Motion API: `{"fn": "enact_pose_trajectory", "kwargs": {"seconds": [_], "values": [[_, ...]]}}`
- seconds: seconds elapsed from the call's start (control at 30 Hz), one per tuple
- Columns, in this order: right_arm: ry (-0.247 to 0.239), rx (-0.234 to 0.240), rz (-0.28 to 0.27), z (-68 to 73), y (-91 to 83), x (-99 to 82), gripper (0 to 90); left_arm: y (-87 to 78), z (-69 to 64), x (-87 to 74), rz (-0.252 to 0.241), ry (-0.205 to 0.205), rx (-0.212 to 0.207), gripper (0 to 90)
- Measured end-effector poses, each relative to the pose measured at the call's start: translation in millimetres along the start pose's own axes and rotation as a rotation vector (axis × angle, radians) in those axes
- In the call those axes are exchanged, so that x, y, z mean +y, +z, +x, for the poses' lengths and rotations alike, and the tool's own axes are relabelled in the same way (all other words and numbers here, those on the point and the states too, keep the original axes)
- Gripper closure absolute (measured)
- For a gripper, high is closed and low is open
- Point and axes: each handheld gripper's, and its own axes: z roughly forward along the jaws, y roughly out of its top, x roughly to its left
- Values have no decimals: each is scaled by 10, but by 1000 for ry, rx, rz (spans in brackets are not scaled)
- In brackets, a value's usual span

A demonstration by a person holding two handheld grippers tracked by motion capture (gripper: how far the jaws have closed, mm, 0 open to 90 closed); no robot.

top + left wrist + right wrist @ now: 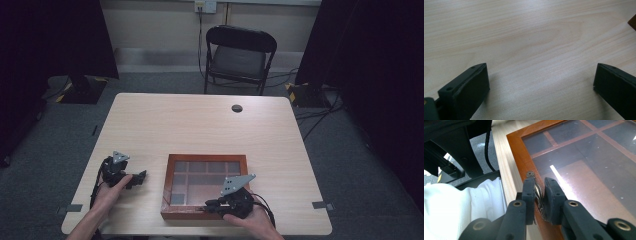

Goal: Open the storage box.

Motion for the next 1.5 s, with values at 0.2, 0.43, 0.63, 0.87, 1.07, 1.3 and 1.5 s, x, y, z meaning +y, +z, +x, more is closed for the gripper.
{"fn": "enact_pose_trajectory", "kwargs": {"seconds": [0.2, 0.43, 0.63, 0.87, 1.07, 1.3, 1.5], "values": [[-7, 0, 3, 8, 6, 3, 798, 9, 17, 11, 2, 14, -17, 0], [-19, 7, 20, 2, -6, 35, 816, 0, 8, 6, 2, 8, -7, 0], [-34, 5, 47, -18, -35, 55, 817, -16, -5, -1, 11, 2, 2, 0], [-40, 0, 38, -27, -63, 79, 819, -37, -10, 7, 27, 2, -8, 23], [-36, 11, 3, -37, -131, 127, 821, -96, 4, 18, 30, 17, -23, 161], [-38, 11, -14, -35, -203, 200, 823, -120, -35, 44, 29, 22, -69, 164], [-35, 6, -22, -33, -244, 249, 823, -211, -143, 85, -45, 40, -129, 206]]}}
